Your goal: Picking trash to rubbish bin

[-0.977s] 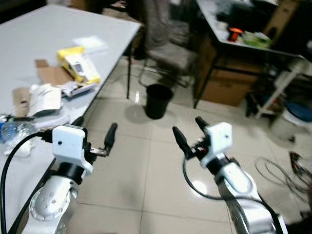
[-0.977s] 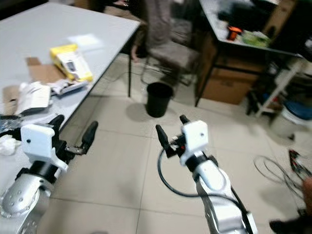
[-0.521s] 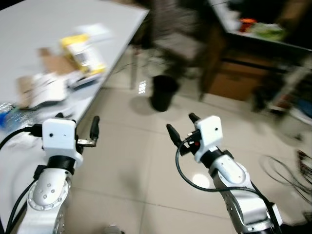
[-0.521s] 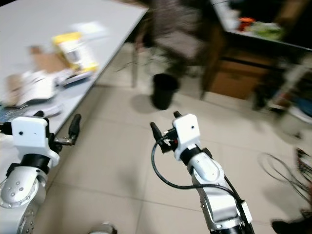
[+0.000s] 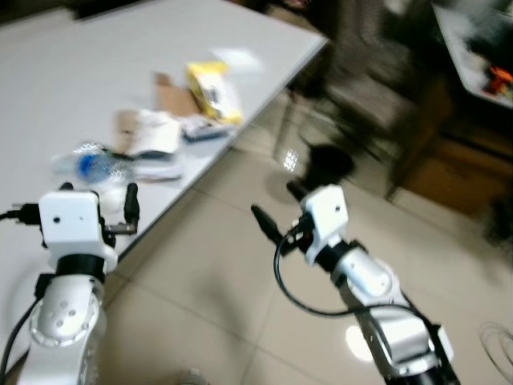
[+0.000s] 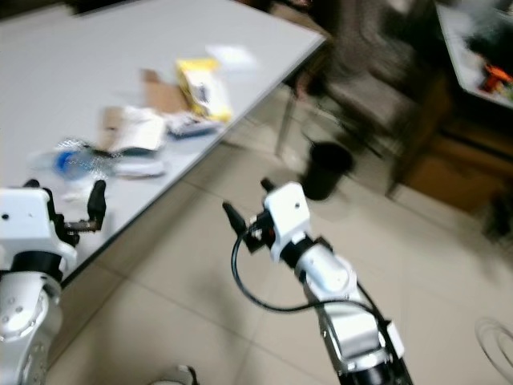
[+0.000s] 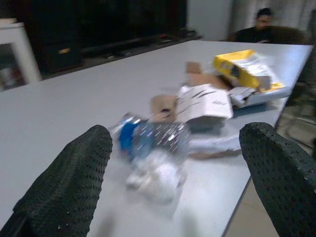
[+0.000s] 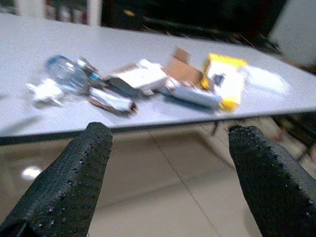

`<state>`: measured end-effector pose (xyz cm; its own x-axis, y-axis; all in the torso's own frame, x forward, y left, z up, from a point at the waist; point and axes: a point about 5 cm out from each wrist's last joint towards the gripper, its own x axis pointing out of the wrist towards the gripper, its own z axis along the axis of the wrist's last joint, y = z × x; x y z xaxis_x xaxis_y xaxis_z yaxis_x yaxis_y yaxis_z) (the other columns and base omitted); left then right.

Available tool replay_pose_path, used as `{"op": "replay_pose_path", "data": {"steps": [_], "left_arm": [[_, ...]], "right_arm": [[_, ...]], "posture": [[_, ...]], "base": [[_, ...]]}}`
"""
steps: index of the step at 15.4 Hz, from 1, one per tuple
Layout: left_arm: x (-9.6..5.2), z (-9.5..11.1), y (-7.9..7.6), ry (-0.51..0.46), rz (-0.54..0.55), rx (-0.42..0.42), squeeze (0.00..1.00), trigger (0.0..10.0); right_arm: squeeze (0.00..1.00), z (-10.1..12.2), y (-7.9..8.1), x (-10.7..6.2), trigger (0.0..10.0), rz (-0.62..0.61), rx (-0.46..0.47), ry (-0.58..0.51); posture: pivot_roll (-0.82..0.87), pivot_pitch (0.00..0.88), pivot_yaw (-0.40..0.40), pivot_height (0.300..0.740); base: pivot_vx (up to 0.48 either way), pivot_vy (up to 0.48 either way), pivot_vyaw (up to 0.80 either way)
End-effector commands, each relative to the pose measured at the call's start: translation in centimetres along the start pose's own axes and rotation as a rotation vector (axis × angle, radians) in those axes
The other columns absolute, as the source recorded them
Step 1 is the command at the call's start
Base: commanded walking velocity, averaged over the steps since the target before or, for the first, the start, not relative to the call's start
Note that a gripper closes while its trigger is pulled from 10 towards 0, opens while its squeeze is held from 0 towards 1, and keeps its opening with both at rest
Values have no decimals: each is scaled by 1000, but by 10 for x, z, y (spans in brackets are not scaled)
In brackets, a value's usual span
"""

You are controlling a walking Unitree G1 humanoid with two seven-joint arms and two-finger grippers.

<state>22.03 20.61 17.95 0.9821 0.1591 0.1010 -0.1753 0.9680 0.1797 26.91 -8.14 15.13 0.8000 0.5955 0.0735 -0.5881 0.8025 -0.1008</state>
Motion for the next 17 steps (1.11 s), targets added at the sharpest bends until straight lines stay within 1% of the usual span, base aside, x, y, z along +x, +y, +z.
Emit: {"op": "replay_pose_path", "data": {"steps": [1, 4, 6, 8, 10, 11, 13, 16, 17], "left_arm": [[0, 0, -6, 12, -26, -12, 0, 10000], [3, -1, -13, 23, -61, -25, 0, 10000], [8, 0, -17, 19, -87, 0, 0, 10000], [14, 3, -20, -14, -92, 18, 0, 10000], [20, 4, -24, -18, -113, 21, 0, 10000], [21, 4, -25, -19, -118, 23, 0, 10000], [25, 4, -30, -13, -155, 28, 0, 10000], [28, 3, -33, -3, -182, 36, 0, 10000], [29, 3, -34, -2, -193, 38, 0, 10000]], "right_arm": [[0, 0, -8, 2, 10000, -22, -10, 2], [0, -2, -16, 6, 10000, -50, -22, 18], [0, -5, -22, 6, 10000, -81, -24, 34], [0, -7, -29, 9, 10000, -106, -32, 52], [0, -10, -35, 10, 10000, -155, 3, 70], [0, -10, -35, 10, 10000, -152, 9, 73], [0, -13, -31, 9, 10000, -135, -6, 84], [0, -16, -34, 6, 10000, -172, 1, 86], [0, -18, -36, 5, 10000, -200, 18, 84]], "posture": [[122, 34, -156, 740], [126, 20, -159, 740], [124, 17, -156, 740], [117, 15, -152, 740], [112, 16, -149, 740], [111, 16, -148, 740], [107, 18, -145, 740], [108, 22, -137, 740], [108, 24, -125, 740]], "base": [[0, 0, 800], [0, 0, 800], [0, 0, 800], [0, 0, 800], [124, 0, 0], [300, 0, 0], [354, 0, 0], [371, 0, 0], [371, 0, 0]]}}
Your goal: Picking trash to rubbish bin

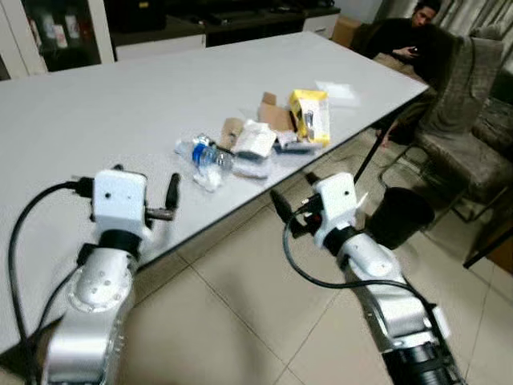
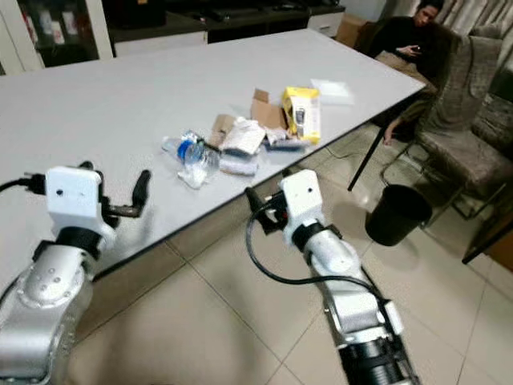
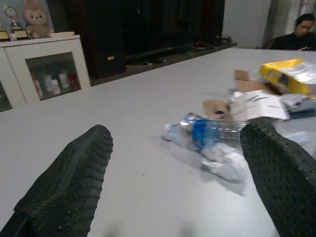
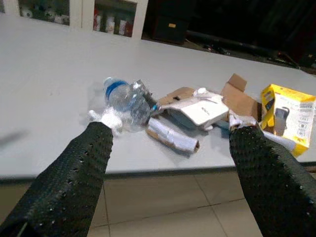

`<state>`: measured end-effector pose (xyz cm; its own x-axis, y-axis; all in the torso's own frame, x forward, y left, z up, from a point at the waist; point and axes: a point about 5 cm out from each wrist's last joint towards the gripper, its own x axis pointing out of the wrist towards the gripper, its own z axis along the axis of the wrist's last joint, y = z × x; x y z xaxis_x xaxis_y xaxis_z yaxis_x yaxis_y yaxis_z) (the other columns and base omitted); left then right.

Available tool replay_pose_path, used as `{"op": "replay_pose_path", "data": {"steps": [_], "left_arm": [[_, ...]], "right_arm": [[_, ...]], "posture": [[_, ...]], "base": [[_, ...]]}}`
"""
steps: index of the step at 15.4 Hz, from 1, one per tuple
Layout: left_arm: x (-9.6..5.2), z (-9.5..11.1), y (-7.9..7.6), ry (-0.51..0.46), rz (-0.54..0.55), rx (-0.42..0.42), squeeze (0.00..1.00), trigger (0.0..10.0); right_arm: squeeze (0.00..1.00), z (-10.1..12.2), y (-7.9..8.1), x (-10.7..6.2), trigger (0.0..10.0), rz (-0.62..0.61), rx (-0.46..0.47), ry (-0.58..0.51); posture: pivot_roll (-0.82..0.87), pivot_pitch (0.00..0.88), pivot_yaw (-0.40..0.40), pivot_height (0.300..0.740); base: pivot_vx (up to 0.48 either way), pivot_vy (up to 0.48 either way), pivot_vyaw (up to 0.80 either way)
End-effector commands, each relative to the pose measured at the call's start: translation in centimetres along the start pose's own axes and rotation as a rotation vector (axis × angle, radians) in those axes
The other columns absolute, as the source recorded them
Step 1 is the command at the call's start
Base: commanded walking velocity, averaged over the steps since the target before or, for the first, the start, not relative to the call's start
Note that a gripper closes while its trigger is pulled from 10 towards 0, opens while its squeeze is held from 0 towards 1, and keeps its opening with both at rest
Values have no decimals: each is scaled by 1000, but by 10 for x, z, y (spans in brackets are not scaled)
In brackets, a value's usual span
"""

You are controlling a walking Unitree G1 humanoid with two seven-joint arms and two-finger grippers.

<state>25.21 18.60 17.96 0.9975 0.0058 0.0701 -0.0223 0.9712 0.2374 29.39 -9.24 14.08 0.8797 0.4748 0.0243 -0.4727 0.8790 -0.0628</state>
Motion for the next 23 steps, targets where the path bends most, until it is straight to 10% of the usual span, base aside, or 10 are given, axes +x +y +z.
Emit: {"op": "replay_pose_path", "data": {"steps": [1, 15, 23], "left_arm": [[4, 1, -9, -1, -50, -4, 0, 10000], [-2, 6, 8, 30, -21, 27, 0, 10000], [2, 3, -15, 28, -180, -32, 0, 10000]], "right_arm": [[0, -6, -15, -7, 10000, -80, -1, 24], [0, 0, 19, -3, 10000, 136, -40, 32], [0, 33, -15, -21, 10000, -102, -26, -36]], "posture": [[106, 25, -111, 740], [117, 65, -71, 740], [72, 64, -60, 740]], "base": [[375, 0, 0], [373, 0, 457], [362, 0, -366]]}}
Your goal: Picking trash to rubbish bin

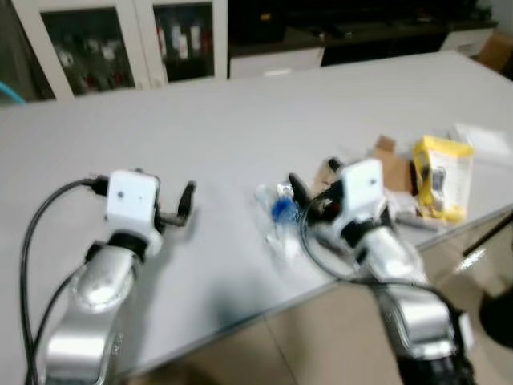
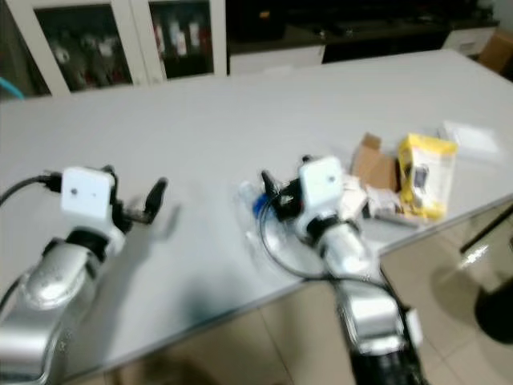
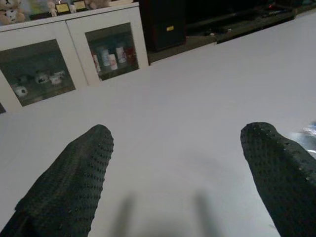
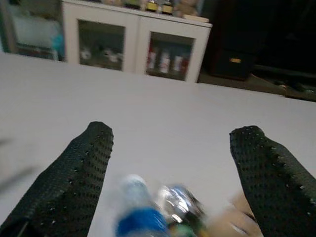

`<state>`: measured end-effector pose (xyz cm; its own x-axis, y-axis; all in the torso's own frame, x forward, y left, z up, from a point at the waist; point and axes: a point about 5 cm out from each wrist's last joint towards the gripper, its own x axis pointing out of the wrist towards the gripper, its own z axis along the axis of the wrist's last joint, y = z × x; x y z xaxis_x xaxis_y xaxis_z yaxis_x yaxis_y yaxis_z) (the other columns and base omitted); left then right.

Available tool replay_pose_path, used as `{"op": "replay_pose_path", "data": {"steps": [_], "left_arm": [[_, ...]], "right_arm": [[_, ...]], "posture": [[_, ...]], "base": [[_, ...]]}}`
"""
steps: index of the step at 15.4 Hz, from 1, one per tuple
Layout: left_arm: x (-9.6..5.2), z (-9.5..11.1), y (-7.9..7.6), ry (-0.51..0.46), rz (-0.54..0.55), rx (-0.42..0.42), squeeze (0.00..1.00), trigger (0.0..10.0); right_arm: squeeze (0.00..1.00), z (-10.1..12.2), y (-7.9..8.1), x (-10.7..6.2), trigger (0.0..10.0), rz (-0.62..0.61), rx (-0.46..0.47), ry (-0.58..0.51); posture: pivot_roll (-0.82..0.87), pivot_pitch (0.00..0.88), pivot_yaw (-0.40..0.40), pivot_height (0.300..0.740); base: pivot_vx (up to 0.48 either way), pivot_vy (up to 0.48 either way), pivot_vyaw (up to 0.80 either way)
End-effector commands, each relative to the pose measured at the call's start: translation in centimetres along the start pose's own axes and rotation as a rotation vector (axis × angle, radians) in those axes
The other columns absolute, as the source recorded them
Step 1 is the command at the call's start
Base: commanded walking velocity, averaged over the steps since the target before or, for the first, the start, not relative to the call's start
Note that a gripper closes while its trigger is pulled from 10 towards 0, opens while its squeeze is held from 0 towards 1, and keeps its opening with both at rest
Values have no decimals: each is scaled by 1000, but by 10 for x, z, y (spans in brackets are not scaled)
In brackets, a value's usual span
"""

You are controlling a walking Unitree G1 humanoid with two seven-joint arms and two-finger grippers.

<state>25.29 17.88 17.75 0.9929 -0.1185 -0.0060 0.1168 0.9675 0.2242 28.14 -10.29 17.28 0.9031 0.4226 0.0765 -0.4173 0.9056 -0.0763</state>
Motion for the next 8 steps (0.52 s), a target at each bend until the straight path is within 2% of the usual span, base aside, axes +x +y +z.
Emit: {"op": "replay_pose_path", "data": {"steps": [1, 2, 5, 7, 8], "left_arm": [[4, 5, -10, -11, -79, -18, 0, 10000], [5, 6, -12, -9, -115, -31, 0, 10000], [-1, 2, -18, 19, -238, -41, 0, 10000], [-5, 1, -21, 22, -299, -25, 0, 10000], [-6, 2, -21, 16, -320, 7, 0, 10000]], "right_arm": [[0, 6, -11, -8, 10000, -42, -25, 21], [0, 7, -11, -9, 10000, -48, -29, 45], [0, 12, -24, -8, 10000, -82, -42, 138], [0, 13, -29, -8, 10000, -71, -62, 223], [0, 14, -30, -9, 10000, -23, -61, 290]], "posture": [[70, 64, -59, 740], [70, 65, -59, 740], [62, 61, -59, 740], [61, 58, -62, 740], [62, 55, -69, 740]], "base": [[322, 0, 0], [277, 0, 0], [0, 0, 0], [0, 0, 0], [0, 0, 0]]}}
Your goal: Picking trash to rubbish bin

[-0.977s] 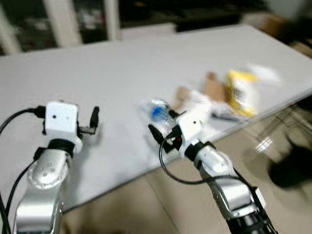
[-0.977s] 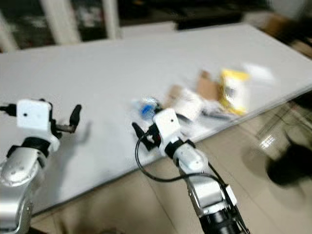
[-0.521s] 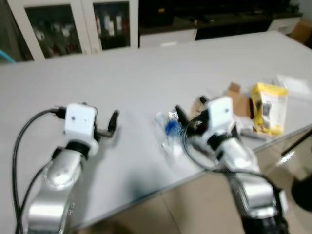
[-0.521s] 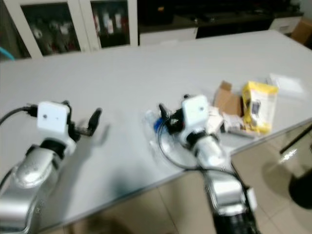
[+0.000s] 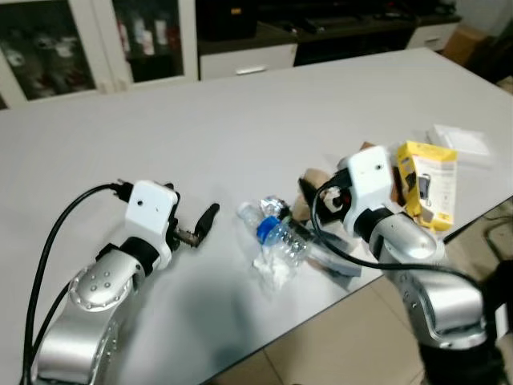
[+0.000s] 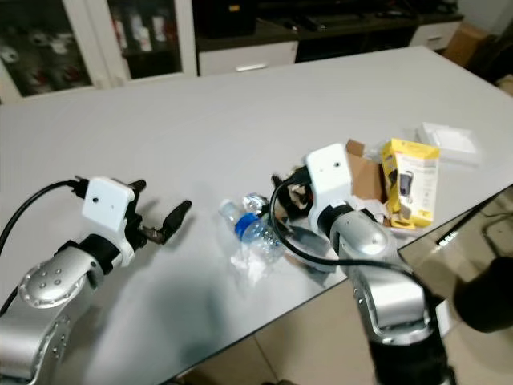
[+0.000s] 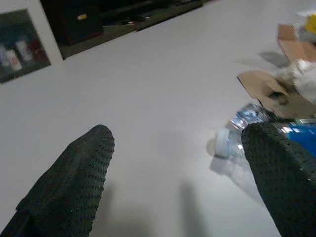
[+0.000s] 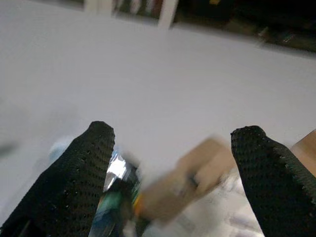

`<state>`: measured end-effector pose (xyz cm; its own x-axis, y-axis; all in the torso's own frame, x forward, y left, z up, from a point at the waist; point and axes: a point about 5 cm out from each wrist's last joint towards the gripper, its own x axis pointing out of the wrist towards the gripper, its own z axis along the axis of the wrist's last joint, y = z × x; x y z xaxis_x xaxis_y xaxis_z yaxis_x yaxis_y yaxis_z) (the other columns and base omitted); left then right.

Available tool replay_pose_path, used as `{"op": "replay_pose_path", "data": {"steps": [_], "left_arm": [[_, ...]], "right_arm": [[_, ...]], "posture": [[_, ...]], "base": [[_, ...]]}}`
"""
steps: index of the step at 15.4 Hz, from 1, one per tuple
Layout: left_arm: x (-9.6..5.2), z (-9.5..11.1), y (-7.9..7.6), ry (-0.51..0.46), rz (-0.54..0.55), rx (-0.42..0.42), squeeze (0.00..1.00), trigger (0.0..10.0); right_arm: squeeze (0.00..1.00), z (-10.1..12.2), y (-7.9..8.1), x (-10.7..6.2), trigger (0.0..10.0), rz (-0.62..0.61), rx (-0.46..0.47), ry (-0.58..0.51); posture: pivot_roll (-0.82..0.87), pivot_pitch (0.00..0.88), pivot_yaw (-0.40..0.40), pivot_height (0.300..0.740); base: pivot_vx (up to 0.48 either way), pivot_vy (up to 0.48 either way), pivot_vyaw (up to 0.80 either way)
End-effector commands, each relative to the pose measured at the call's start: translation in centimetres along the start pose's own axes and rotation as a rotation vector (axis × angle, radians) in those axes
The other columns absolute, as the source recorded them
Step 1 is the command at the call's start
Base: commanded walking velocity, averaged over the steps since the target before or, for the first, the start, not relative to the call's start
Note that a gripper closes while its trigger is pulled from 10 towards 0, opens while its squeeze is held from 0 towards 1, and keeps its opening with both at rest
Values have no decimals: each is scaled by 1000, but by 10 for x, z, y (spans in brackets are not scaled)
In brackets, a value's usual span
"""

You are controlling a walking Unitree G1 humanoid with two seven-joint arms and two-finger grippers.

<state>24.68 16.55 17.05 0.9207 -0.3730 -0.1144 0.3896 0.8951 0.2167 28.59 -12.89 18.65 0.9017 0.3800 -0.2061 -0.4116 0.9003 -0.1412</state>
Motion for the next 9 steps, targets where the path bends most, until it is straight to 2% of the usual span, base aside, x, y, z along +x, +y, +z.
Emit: {"op": "replay_pose_path", "data": {"steps": [1, 4, 6, 7, 9], "left_arm": [[-1, 6, -5, -29, -46, 18, 0, 10000], [-2, 8, -1, -38, -51, 22, 0, 10000], [0, 11, -1, -49, -62, 25, 0, 10000], [2, 10, 0, -44, -62, 31, 0, 10000], [3, 9, 2, -33, -57, 40, 0, 10000]], "right_arm": [[0, 0, -5, -5, 10000, 29, 13, 60], [0, 3, -10, -5, 10000, 46, 25, 143], [0, 13, -12, -5, 10000, 72, 53, 173], [0, 17, -6, -5, 10000, 143, 92, 235], [0, 25, 3, -4, 10000, 249, 72, 297]], "posture": [[61, 52, -70, 740], [59, 51, -68, 740], [45, 53, -54, 740], [31, 56, -39, 740], [11, 65, -30, 740]], "base": [[0, 0, 0], [0, 0, 0], [0, 0, 0], [0, 0, 0], [0, 0, 0]]}}
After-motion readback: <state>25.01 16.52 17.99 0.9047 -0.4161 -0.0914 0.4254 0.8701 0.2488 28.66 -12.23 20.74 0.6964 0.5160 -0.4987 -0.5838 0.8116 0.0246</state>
